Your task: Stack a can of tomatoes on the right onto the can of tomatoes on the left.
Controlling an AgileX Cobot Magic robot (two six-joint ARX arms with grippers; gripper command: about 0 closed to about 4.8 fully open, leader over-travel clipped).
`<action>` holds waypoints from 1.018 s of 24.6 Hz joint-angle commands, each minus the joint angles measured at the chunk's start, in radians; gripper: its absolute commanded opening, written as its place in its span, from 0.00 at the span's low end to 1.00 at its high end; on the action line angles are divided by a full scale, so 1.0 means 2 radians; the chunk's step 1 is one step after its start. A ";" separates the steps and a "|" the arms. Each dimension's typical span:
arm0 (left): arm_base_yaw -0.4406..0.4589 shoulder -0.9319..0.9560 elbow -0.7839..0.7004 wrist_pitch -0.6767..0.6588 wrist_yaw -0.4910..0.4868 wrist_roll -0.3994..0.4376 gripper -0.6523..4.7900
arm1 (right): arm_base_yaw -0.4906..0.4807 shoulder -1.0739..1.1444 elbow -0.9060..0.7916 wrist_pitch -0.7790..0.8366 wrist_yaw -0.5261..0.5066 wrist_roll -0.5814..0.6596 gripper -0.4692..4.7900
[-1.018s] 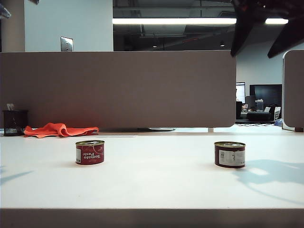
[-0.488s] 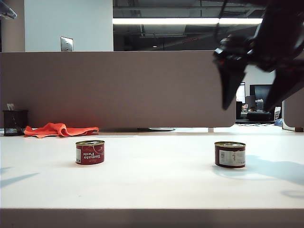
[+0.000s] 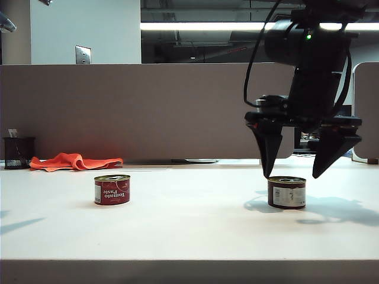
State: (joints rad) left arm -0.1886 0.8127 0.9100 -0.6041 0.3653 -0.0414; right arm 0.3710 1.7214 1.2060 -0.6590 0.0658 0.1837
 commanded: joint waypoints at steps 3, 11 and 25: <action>0.000 -0.001 0.002 0.003 0.003 0.002 0.81 | 0.001 0.003 0.003 0.002 -0.020 0.002 1.00; 0.000 -0.001 0.002 0.010 -0.021 0.004 0.80 | 0.001 0.017 0.003 -0.002 -0.021 0.002 0.92; 0.000 -0.002 0.002 0.023 -0.059 0.017 0.80 | 0.001 0.016 0.011 0.014 -0.023 -0.003 0.53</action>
State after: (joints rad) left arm -0.1886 0.8131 0.9100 -0.5808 0.2497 -0.0154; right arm 0.3710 1.7588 1.2076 -0.6498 0.0227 0.1825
